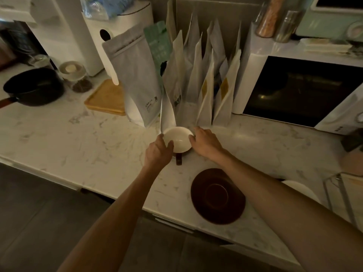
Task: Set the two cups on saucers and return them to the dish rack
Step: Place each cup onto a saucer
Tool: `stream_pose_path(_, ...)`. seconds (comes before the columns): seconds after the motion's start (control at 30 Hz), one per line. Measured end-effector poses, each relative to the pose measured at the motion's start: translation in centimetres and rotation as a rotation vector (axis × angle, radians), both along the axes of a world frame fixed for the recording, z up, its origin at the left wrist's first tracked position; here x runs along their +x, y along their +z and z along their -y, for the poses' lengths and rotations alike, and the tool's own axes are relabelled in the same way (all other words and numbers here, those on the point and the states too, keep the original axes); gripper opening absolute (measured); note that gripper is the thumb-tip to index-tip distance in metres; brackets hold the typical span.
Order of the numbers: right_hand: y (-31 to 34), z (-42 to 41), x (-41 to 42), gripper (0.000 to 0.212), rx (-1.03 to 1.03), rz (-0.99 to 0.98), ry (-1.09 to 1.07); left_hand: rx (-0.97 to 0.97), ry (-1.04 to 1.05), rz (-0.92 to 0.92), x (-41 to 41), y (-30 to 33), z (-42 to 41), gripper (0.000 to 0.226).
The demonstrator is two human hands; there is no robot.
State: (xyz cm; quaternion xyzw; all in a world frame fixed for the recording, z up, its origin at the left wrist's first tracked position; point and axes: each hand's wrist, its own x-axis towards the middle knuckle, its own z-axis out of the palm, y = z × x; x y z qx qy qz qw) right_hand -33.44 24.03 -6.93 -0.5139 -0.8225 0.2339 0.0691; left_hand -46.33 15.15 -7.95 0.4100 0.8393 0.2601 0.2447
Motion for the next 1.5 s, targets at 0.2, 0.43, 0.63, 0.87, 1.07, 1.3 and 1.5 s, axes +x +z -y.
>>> stream_pose_path(0.2, -0.5, -0.1, -0.5, 0.033, -0.178, -0.144, -0.105, 0.067, 0.122, 0.241, 0.2, -0.8, -0.2, 0.051)
stream_pose_path(0.43, 0.1, 1.0, 0.3, 0.034, -0.184, -0.228, -0.186, 0.101, 0.113, 0.209, 0.9, 0.0, 0.6, 0.05)
stream_pose_path(0.63, 1.8, 2.3, 3.2, 0.034, -0.196, -0.263, -0.231, 0.153, 0.048, 0.259, 3.3, 2.0, 1.8, 0.048)
stream_pose_path(0.87, 4.0, 6.0, 8.4, 0.026, -0.182, -0.274, -0.27, 0.154, -0.025, 0.277, 7.3, 3.3, 4.3, 0.047)
stream_pose_path(1.07, 3.6, 9.0, 12.5, 0.027, -0.201, -0.252, -0.308, 0.091, -0.098, 0.273, 10.9, 2.3, 6.6, 0.045)
stream_pose_path(1.3, 2.5, 11.2, 15.0, 0.031, -0.246, -0.261, -0.335, 0.065, -0.139, 0.21, 13.3, 1.5, 8.4, 0.044)
stream_pose_path(1.5, 1.6, 12.1, 15.6, 0.033, -0.283, -0.303, -0.339, 0.065, -0.162, 0.194, 13.6, 1.0, 9.5, 0.044)
